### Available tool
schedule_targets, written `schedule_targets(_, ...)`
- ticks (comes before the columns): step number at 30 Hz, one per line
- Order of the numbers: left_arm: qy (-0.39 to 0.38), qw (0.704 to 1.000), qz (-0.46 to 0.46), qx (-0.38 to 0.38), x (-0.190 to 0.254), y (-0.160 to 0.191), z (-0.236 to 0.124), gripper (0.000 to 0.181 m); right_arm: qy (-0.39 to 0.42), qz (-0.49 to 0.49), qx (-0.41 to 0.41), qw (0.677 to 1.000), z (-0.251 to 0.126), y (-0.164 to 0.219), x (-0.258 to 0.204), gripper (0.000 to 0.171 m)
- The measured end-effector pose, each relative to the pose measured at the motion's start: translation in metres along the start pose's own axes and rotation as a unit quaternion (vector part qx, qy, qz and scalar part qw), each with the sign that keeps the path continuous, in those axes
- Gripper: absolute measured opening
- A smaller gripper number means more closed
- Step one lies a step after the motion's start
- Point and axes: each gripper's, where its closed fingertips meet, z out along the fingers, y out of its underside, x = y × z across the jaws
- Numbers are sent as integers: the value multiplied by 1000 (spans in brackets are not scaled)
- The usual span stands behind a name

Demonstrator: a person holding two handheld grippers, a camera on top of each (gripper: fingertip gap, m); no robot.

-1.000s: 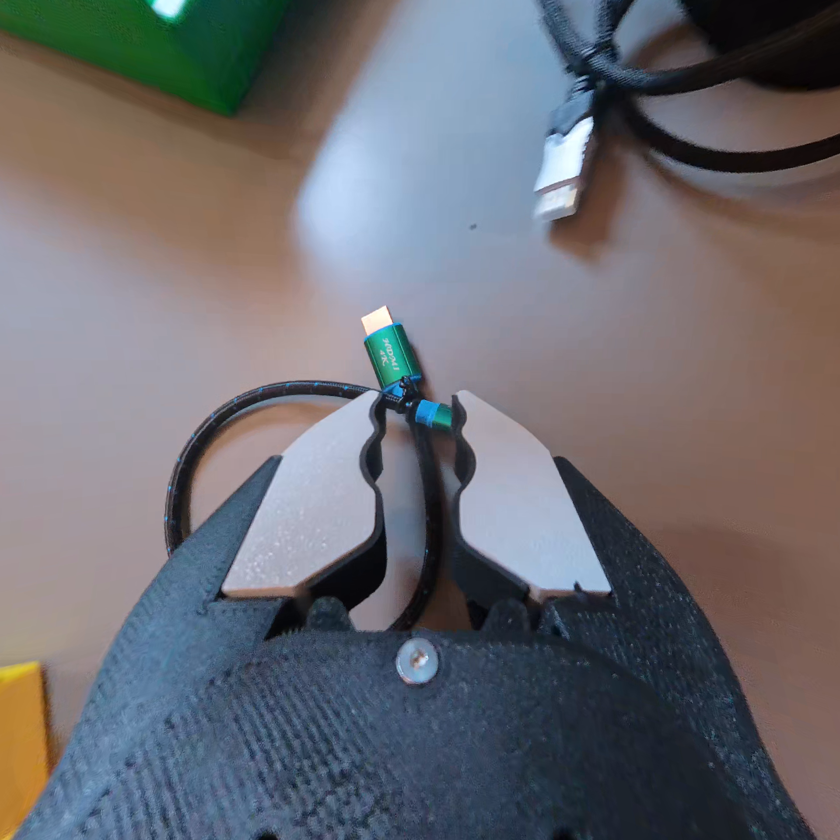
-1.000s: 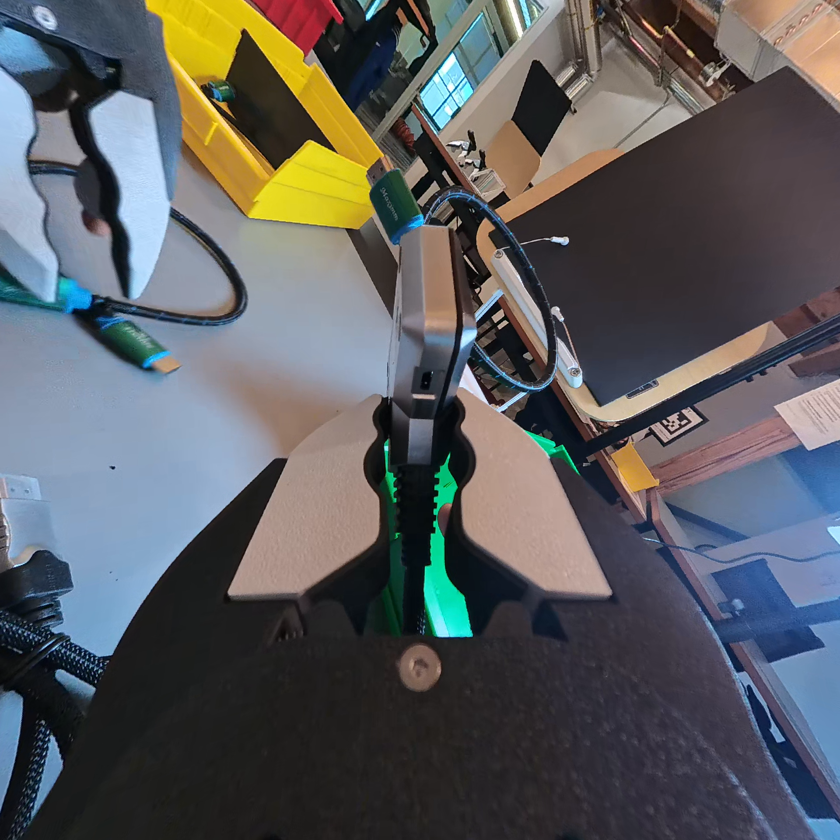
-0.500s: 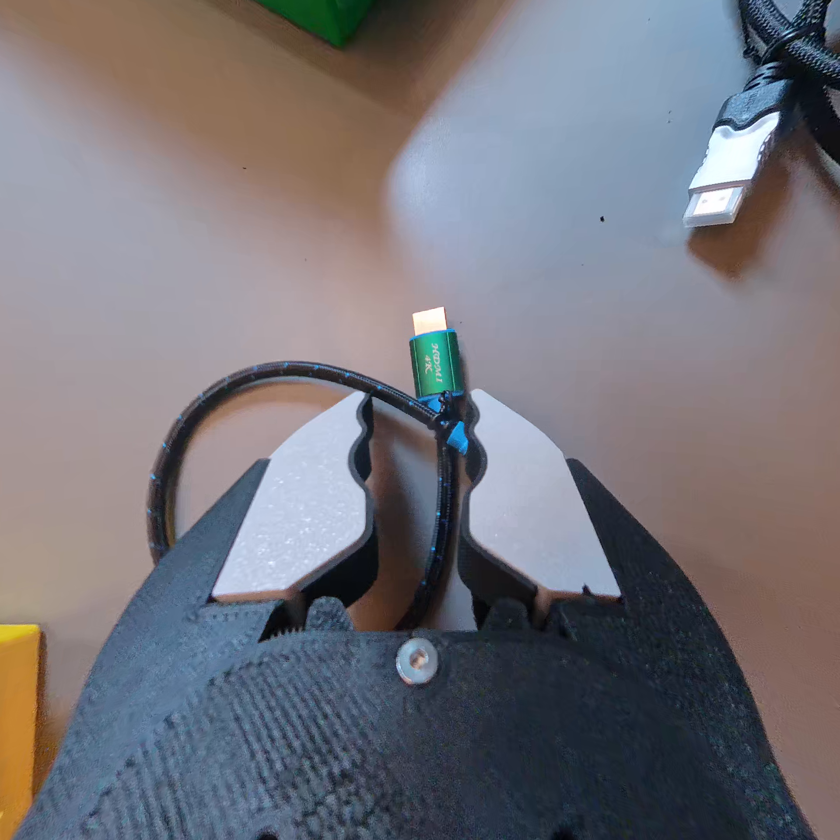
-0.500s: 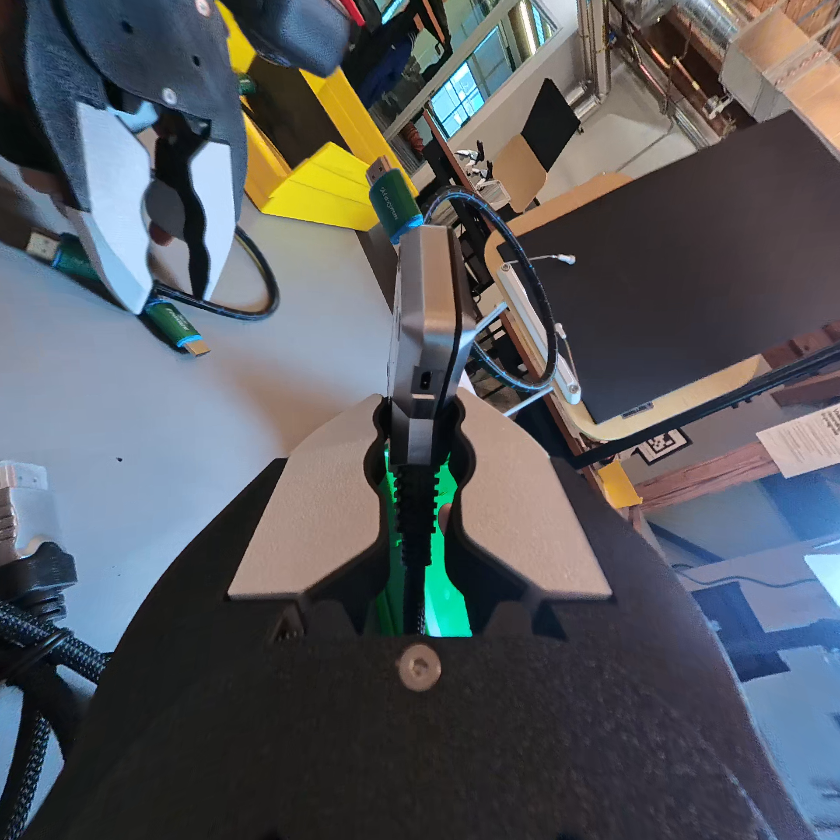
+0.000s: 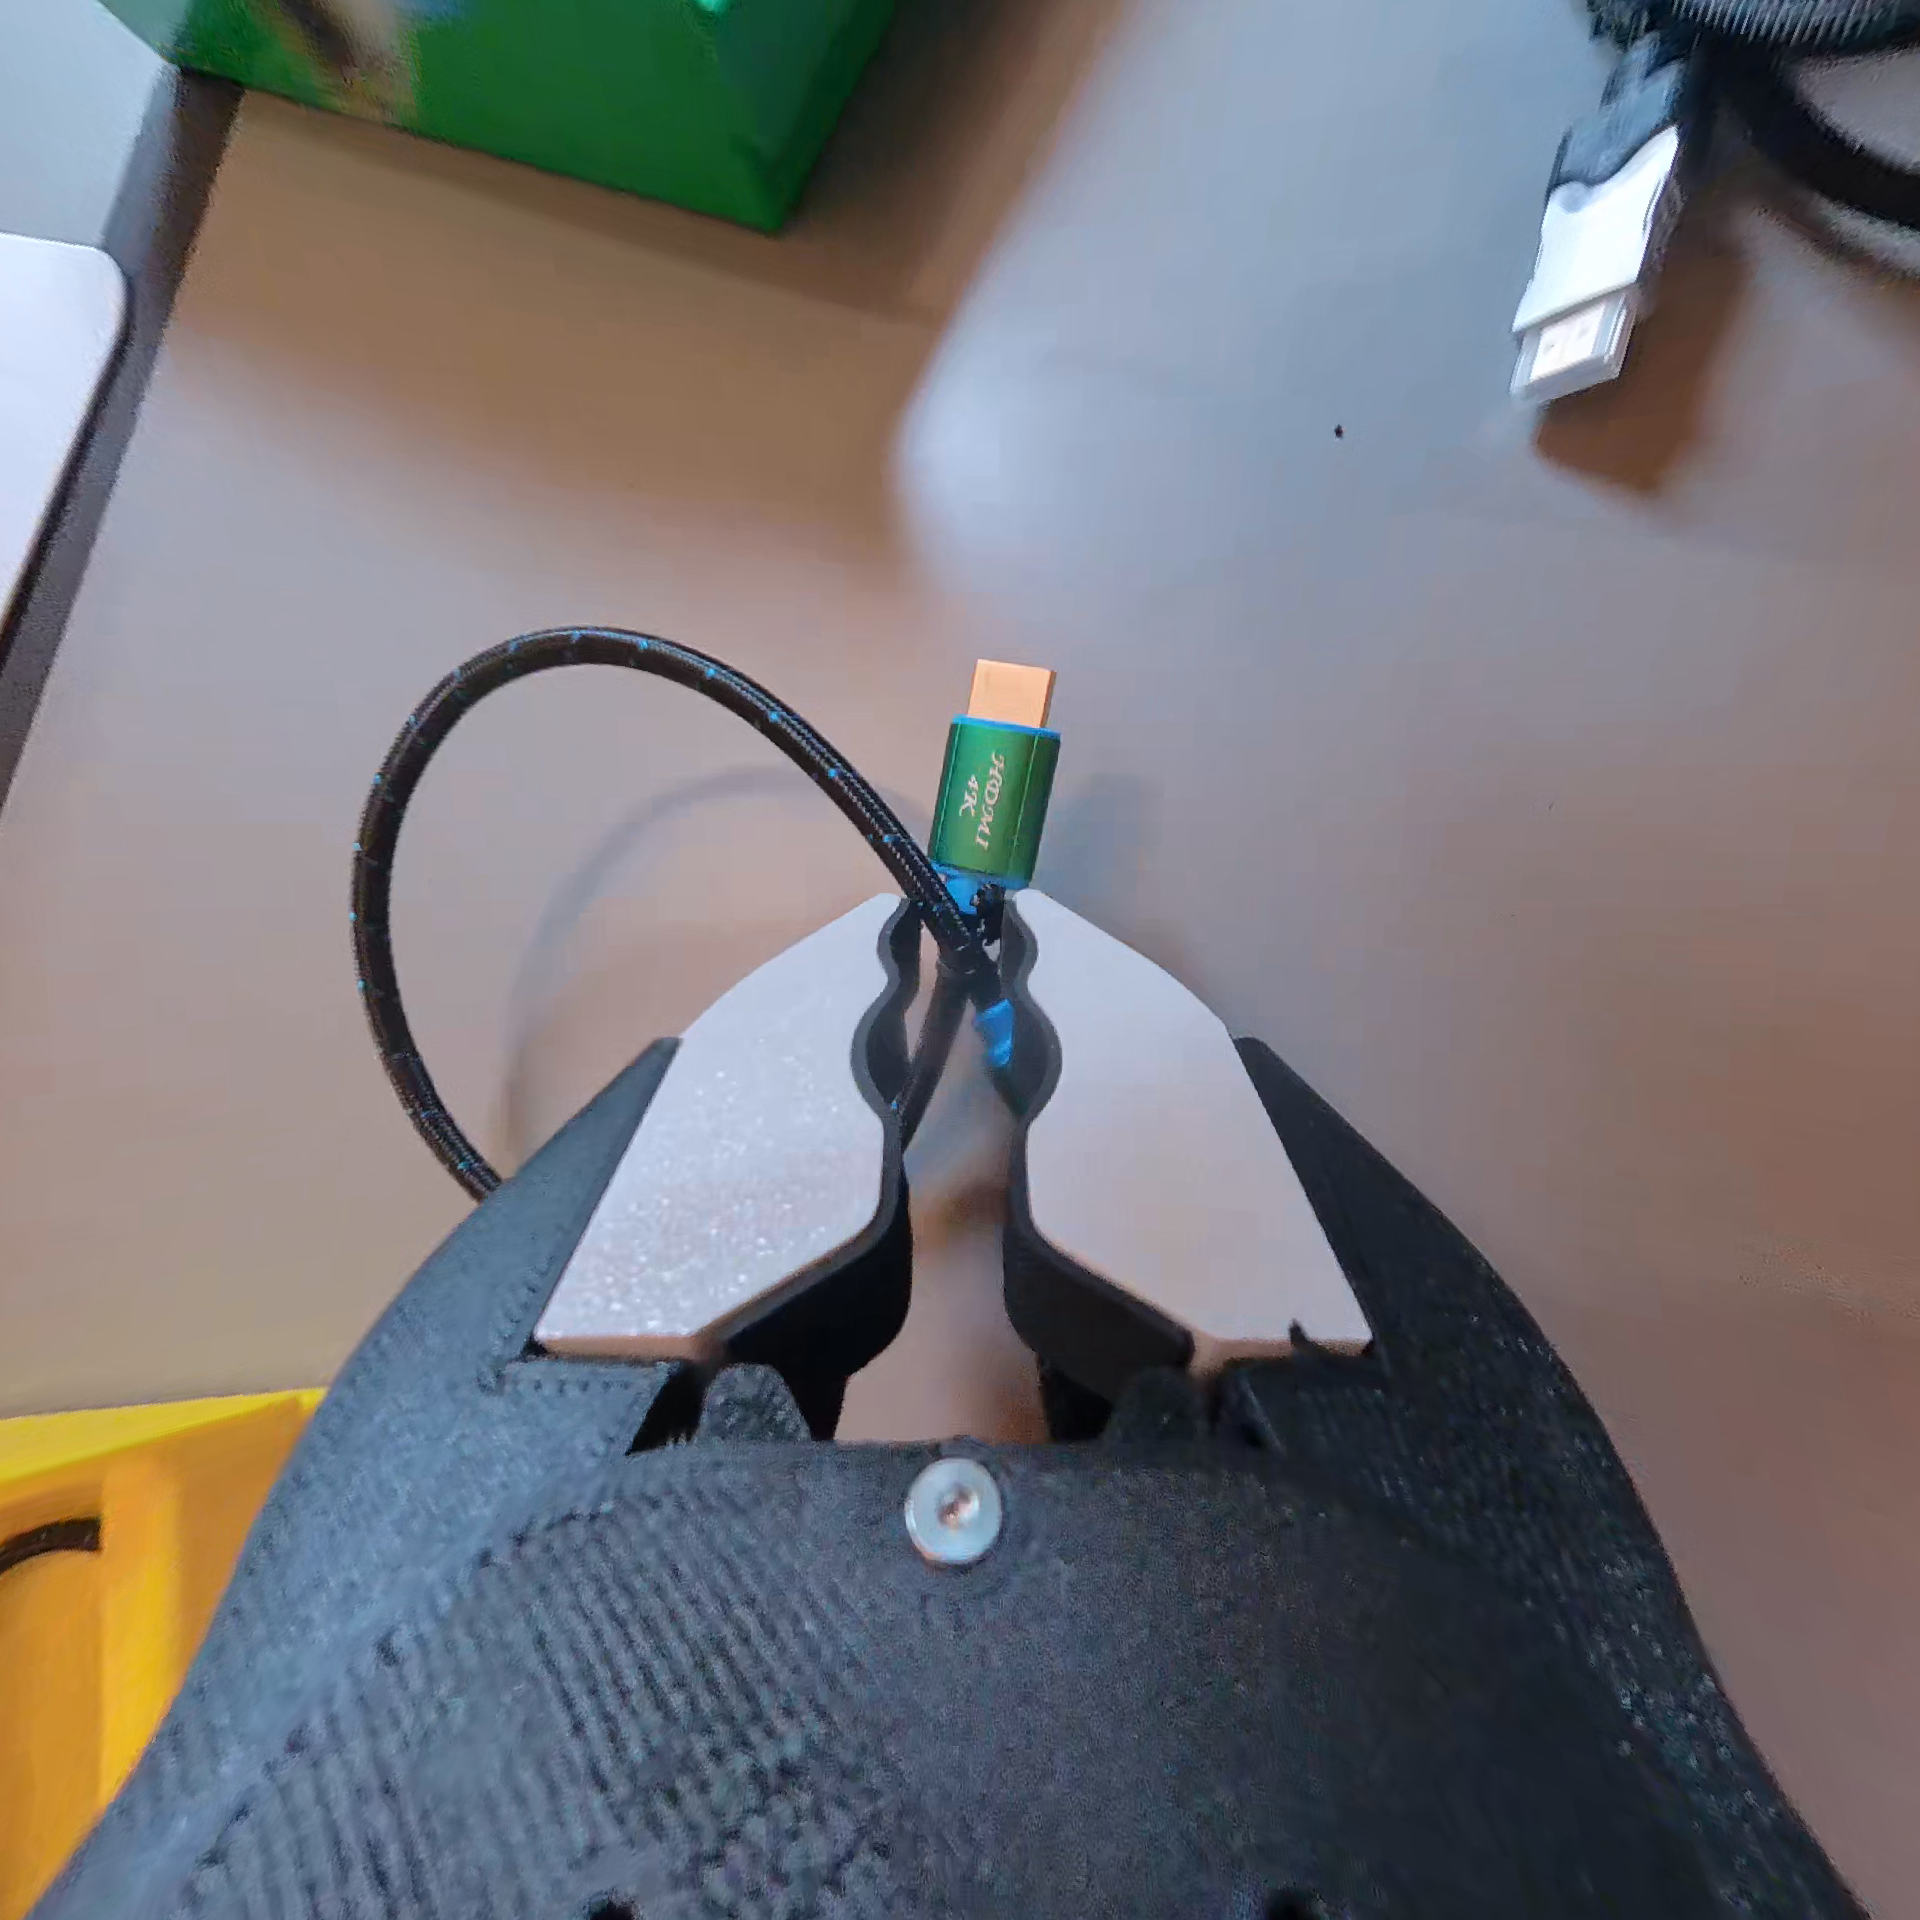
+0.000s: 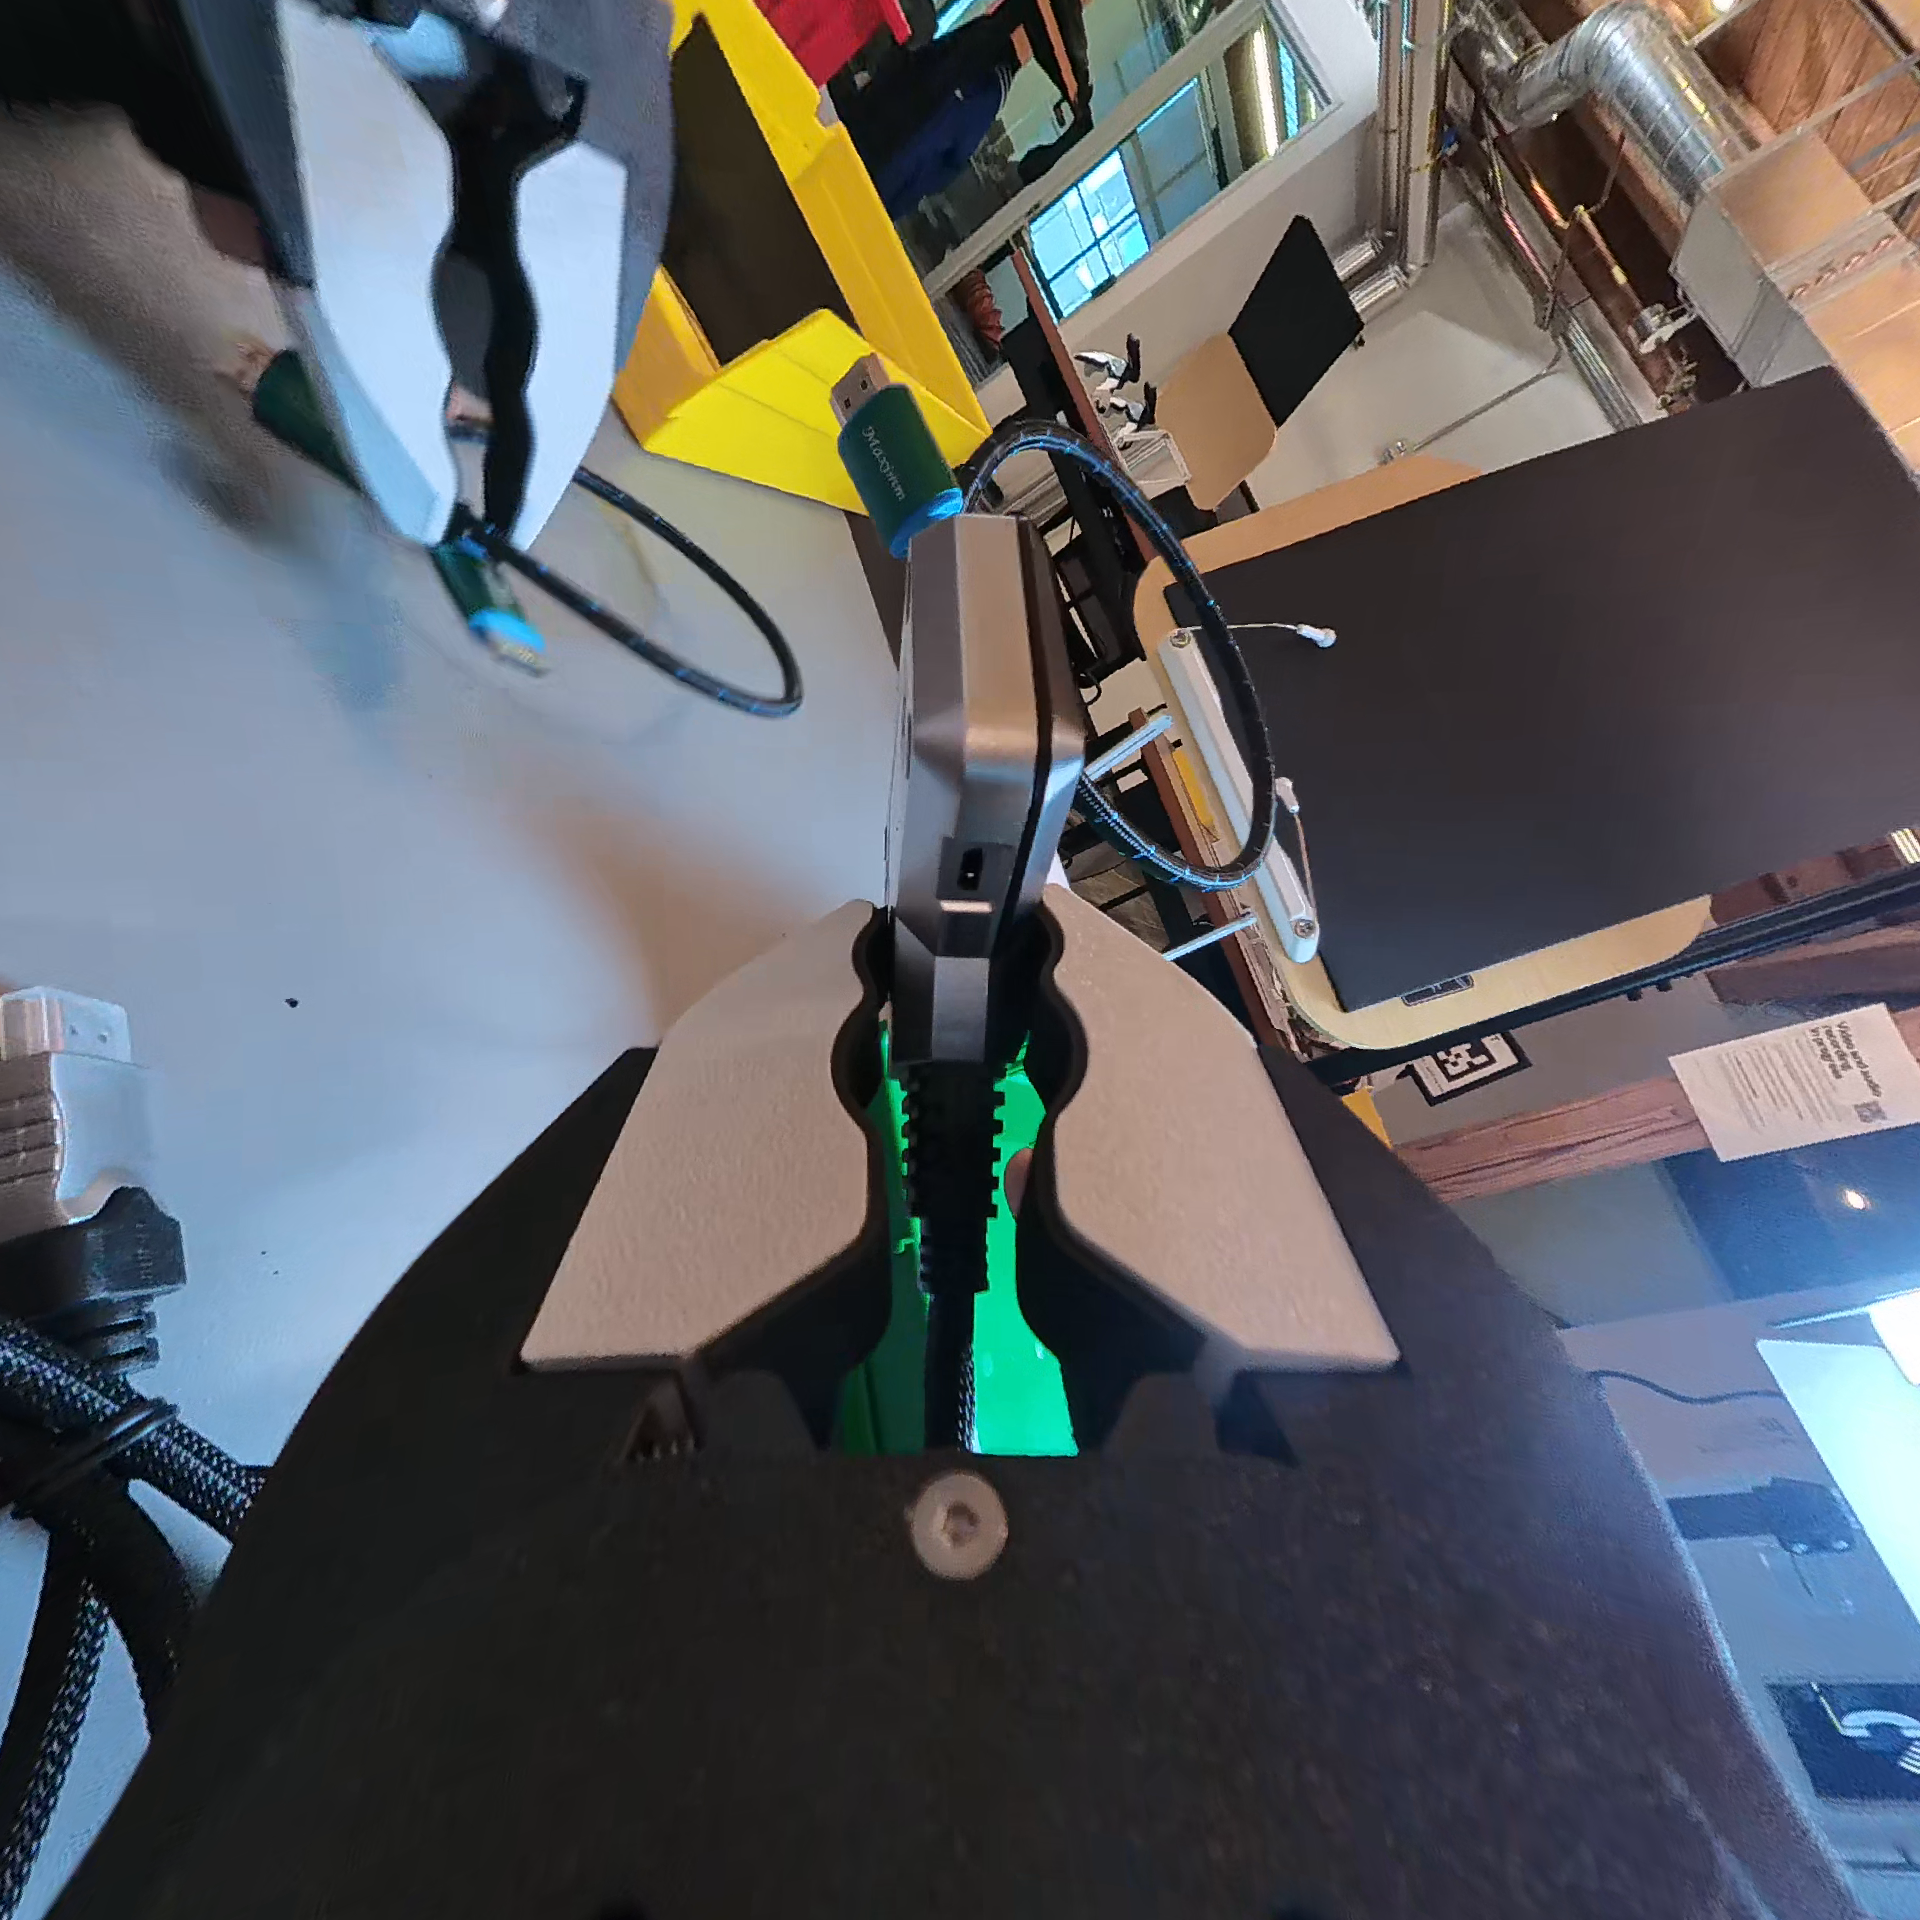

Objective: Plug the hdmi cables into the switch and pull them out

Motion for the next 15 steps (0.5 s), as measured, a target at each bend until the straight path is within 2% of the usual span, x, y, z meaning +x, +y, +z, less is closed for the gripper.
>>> schedule_targets(1,1,1000,-11,10,-4,-2,-7,15,-2,-4,-1,1000,1,0,-1,23)
schedule_targets(7,-28,998,-15,47,-29,-7,-76,15,-24,-30,1,999,4,-1,-13,24)
schedule_targets(10,-8,996,-5,84,-19,-27,-117,15,-30,-61,1,998,5,-5,-21,24)
schedule_targets(12,18,996,16,84,-3,-45,-121,15,-31,-92,-8,995,8,-7,-27,24)
schedule_targets(15,51,997,58,19,17,-55,-89,15,-22,-138,-21,990,12,-10,-34,24)
